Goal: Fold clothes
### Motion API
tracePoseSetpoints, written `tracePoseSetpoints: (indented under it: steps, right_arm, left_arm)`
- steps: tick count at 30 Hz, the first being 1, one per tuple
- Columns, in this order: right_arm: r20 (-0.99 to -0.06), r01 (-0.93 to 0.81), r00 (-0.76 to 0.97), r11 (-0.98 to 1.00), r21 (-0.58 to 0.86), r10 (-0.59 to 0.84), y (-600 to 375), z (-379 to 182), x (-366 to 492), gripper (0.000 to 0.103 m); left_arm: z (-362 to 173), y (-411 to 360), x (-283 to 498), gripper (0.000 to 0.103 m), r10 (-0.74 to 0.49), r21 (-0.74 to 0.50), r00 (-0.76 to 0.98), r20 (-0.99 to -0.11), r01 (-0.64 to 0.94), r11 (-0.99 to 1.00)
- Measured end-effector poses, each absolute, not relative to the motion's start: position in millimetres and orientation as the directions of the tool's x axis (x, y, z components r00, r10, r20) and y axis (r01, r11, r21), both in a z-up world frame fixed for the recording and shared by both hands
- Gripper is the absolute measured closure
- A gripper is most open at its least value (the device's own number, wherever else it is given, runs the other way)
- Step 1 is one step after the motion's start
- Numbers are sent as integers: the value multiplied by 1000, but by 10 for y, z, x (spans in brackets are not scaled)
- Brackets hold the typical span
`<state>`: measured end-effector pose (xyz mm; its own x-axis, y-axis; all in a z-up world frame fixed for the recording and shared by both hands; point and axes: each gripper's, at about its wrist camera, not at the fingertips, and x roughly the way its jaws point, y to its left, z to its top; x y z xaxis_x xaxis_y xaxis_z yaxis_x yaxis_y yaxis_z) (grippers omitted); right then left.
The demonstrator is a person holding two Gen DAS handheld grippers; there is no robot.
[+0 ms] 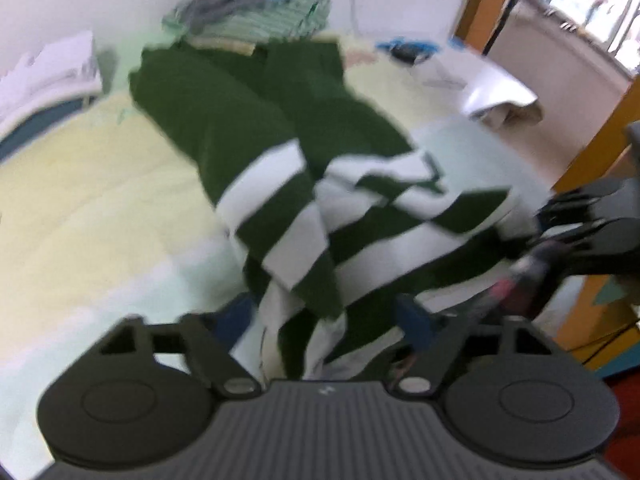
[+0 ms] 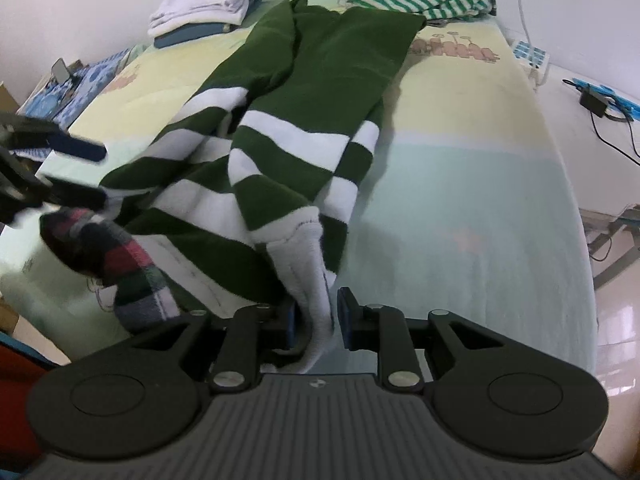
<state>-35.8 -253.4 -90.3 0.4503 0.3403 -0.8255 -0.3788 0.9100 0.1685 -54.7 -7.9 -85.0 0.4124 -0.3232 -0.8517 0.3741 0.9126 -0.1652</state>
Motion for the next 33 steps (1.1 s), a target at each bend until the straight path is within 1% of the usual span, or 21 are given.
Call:
tracePoseSetpoints:
  steps: [1,5,8,9,10,11,13,14,15,16,17,18,20,22,24,26,30,33]
  right_arm:
    - [-823,-383,455,909,165,341,-2527,-908,-370,80]
    - [-811,-407,472,901,149,347,-2482,-914,-407,80]
    - [-801,-413,492,901,129,340,-2462,-920,-418,75]
    - [-801,-406,493,904,132,339,-2467,-933,-405,72]
    - [-802,-397,493,908,137,337,-2475,-949,-388,69]
    - [-802,-387,493,911,143,335,-2483,-965,-370,69]
    - [-796,-369,495,914,170,347,-2509,-974,-336,70]
    - [-794,-360,493,914,186,356,-2525,-975,-318,73]
    - [-792,-355,485,911,208,370,-2540,-979,-302,86]
    - [-790,-352,476,907,230,386,-2553,-983,-288,93]
    - [-788,-349,467,902,253,402,-2567,-988,-274,94]
    - [-785,-345,469,902,258,404,-2571,-983,-271,95]
    - [-773,-339,493,906,253,400,-2571,-939,-276,96]
    - [-744,-334,534,909,250,401,-2583,-837,-277,97]
    - [-700,-340,584,907,247,410,-2597,-684,-272,97]
    - [-648,-339,633,905,258,422,-2604,-478,-232,97]
    - [-528,-328,717,888,322,456,-2605,-19,-106,97]
    - [-420,-325,764,855,404,489,-2606,340,-1,97]
  left_arm:
    - [-918,-28,-519,48,-326,-189,393,-860,349,918]
    - [-1051,126,-520,62,-325,-225,378,-867,285,932]
    - [-1086,133,-530,80,-316,-236,388,-866,241,941]
    - [-1116,100,-531,81,-296,-222,395,-869,223,949]
    - [-1122,59,-542,80,-279,-205,408,-869,217,954]
    - [-1117,11,-557,79,-262,-183,415,-871,220,958]
    - [-1110,-66,-587,74,-228,-144,425,-876,222,964]
    - [-1107,-82,-602,74,-215,-131,430,-877,216,968]
    - [-1103,-96,-614,74,-204,-123,434,-878,206,971]
    - [-1097,-108,-619,81,-198,-121,438,-877,198,973]
    - [-1089,-119,-620,87,-195,-120,442,-876,191,974]
    - [-1072,-130,-627,96,-189,-115,454,-871,185,976]
    - [-1026,-158,-658,98,-167,-91,483,-860,177,980]
    - [-990,-134,-674,98,-161,-92,510,-845,157,983]
    - [-861,-89,-688,98,-165,-108,557,-814,134,985]
    - [-622,-7,-707,98,-185,-129,623,-760,135,982]
    - [-24,243,-705,99,-225,-166,751,-620,155,974]
    - [426,459,-672,99,-262,-200,820,-509,184,962]
